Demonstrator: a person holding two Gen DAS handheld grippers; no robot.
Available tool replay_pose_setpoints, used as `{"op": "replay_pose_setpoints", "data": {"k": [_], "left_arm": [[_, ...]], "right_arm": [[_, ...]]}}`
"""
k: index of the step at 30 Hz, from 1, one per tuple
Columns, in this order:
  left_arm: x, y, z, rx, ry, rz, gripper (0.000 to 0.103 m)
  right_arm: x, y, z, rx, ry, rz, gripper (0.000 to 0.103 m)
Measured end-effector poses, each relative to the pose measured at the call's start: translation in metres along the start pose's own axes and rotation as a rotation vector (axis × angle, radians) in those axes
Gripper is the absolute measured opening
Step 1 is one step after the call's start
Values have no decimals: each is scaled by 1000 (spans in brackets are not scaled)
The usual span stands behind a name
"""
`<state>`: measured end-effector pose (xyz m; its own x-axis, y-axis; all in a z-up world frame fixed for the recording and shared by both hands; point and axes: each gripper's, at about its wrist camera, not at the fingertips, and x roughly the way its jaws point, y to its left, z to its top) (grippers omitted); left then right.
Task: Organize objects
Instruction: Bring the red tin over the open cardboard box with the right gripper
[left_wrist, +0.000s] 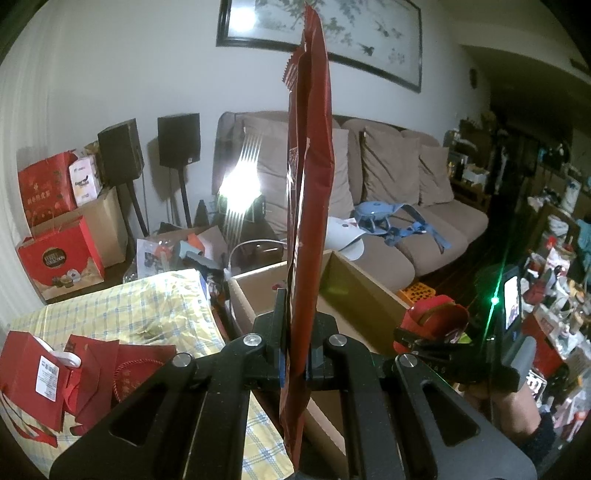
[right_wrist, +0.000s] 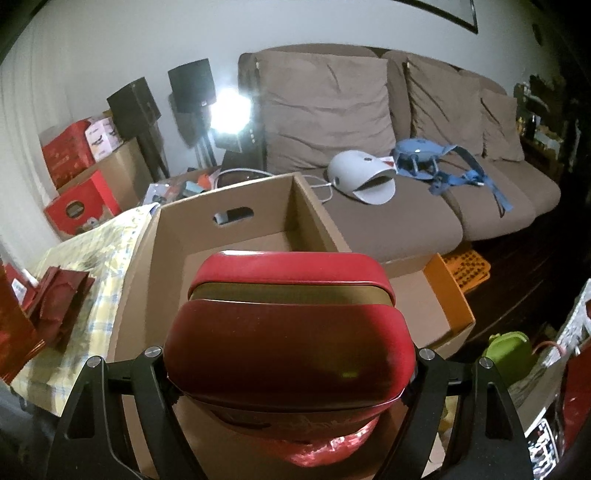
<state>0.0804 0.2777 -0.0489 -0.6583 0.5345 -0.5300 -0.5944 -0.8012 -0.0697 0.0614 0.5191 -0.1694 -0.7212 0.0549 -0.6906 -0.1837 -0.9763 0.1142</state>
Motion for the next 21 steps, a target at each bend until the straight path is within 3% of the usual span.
{"op": "replay_pose_setpoints", "data": {"k": [17, 21], "left_arm": [[1, -1, -1, -1, 10, -1, 6], [4, 3, -2, -26, 35, -29, 6]], "right_arm": [[15, 10, -4, -28, 78, 24, 83], [18, 13, -6, -43, 94, 14, 83]]}}
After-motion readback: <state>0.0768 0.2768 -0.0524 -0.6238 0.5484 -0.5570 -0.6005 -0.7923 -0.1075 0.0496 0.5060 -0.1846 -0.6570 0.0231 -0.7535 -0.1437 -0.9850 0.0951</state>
